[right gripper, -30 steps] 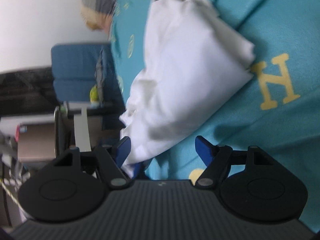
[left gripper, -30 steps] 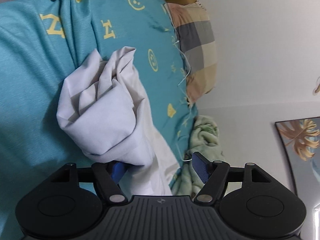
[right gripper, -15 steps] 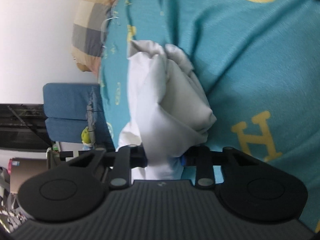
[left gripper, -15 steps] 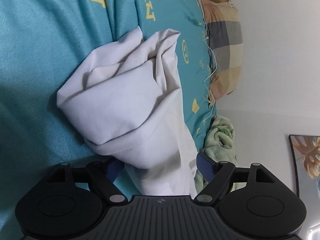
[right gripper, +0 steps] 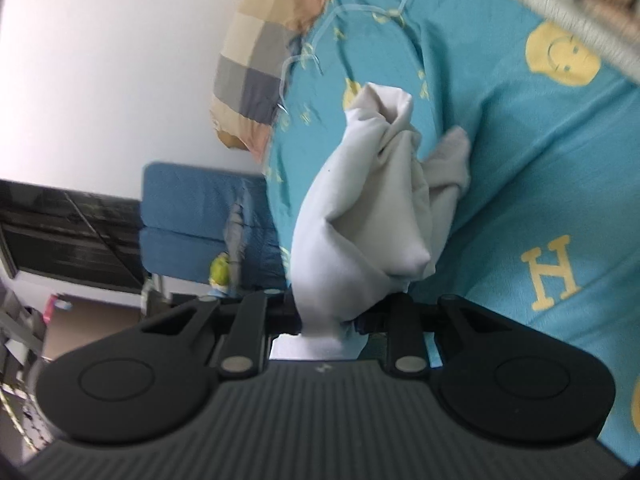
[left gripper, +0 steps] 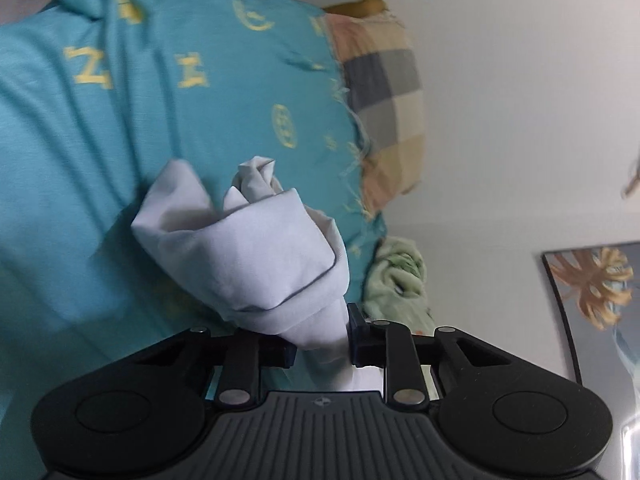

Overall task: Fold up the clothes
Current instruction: 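Carry the shirt with both tools onto the green blanket and open them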

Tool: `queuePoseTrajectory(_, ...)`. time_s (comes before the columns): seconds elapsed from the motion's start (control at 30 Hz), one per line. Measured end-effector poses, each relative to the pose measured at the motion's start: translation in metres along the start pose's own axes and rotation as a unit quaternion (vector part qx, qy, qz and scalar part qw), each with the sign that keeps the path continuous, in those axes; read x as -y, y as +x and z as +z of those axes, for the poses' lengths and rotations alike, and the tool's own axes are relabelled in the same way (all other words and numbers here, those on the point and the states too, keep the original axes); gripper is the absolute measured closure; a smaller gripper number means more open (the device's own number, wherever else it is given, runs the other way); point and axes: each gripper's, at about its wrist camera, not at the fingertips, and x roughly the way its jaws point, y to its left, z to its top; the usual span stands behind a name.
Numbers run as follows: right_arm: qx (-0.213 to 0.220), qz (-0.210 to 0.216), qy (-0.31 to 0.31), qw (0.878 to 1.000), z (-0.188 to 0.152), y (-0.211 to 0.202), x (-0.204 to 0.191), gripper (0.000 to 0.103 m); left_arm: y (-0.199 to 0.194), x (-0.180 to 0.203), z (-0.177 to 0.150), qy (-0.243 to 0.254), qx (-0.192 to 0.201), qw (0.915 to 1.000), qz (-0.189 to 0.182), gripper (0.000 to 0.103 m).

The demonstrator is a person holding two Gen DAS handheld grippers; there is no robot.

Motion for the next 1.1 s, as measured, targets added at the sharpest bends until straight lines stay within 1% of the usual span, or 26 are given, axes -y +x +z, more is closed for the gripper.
queuePoseTrajectory(0.1,0.030,0.018,0.021,0.999,0.015,-0.034,-0.011,0.077,0.018,0.053,-0.022,0.024,-0.019,0.9995,-0.010,0.078)
queuePoseTrajectory(0.17,0.058,0.027,0.028,0.998,0.035,-0.061,-0.020,0.077,0.038,0.092,-0.045,0.037,-0.036,0.9985,-0.018,0.078)
queuePoseTrajectory(0.27,0.107,0.035,0.022,0.993,0.080,-0.106,-0.040,0.077,0.085,0.155,-0.078,0.058,-0.068,0.9954,-0.034,0.077)
queuePoseTrajectory(0.33,0.145,0.035,0.004,0.989,0.117,-0.137,-0.058,0.077,0.120,0.198,-0.101,0.074,-0.090,0.9922,-0.044,0.077)
queuePoseTrajectory(0.47,0.214,0.040,-0.039,0.975,0.195,-0.196,-0.093,0.077,0.196,0.282,-0.151,0.109,-0.120,0.9828,-0.088,0.077)
queuePoseTrajectory(0.53,0.246,0.039,-0.062,0.967,0.232,-0.221,-0.104,0.077,0.228,0.312,-0.179,0.126,-0.138,0.9761,-0.111,0.077)
queuePoseTrajectory(0.57,0.261,0.038,-0.073,0.962,0.249,-0.234,-0.108,0.077,0.236,0.321,-0.197,0.139,-0.146,0.9717,-0.123,0.077)
queuePoseTrajectory(0.6,0.276,0.032,-0.083,0.957,0.263,-0.243,-0.108,0.077,0.252,0.331,-0.210,0.155,-0.155,0.9664,-0.135,0.077)
queuePoseTrajectory(0.67,0.304,0.013,-0.101,0.947,0.287,-0.259,-0.104,0.077,0.279,0.334,-0.240,0.187,-0.168,0.9571,-0.144,0.076)
queuePoseTrajectory(0.7,0.310,-0.001,-0.100,0.946,0.294,-0.265,-0.095,0.077,0.272,0.323,-0.261,0.201,-0.176,0.9537,-0.139,0.076)
queuePoseTrajectory(0.77,0.318,-0.029,-0.095,0.943,0.305,-0.274,-0.075,0.077,0.298,0.310,-0.282,0.212,-0.198,0.9488,-0.125,0.075)
queuePoseTrajectory(0.8,0.315,-0.046,-0.082,0.944,0.307,-0.275,-0.060,0.077,0.305,0.296,-0.293,0.211,-0.212,0.9473,-0.114,0.075)
queuePoseTrajectory(0.87,0.306,-0.082,-0.052,0.947,0.309,-0.277,-0.028,0.077,0.319,0.266,-0.303,0.201,-0.241,0.9461,-0.081,0.075)
queuePoseTrajectory(0.97,0.243,-0.178,0.007,0.954,0.307,-0.268,0.014,0.077,0.324,0.231,-0.314,0.197,-0.270,0.9410,-0.054,0.075)
queuePoseTrajectory(1.0,0.234,-0.187,0.011,0.954,0.306,-0.266,0.021,0.077,0.321,0.225,-0.312,0.195,-0.274,0.9404,-0.049,0.072)
queuePoseTrajectory(1.03,0.229,-0.191,0.011,0.954,0.304,-0.264,0.026,0.077,0.318,0.219,-0.310,0.193,-0.279,0.9397,-0.045,0.065)
queuePoseTrajectory(1.07,0.230,-0.189,0.008,0.955,0.303,-0.263,0.027,0.076,0.316,0.218,-0.310,0.199,-0.281,0.9376,-0.043,0.059)
queuePoseTrajectory(1.1,0.230,-0.187,0.011,0.955,0.304,-0.263,0.025,0.075,0.313,0.219,-0.310,0.214,-0.283,0.9343,-0.040,0.050)
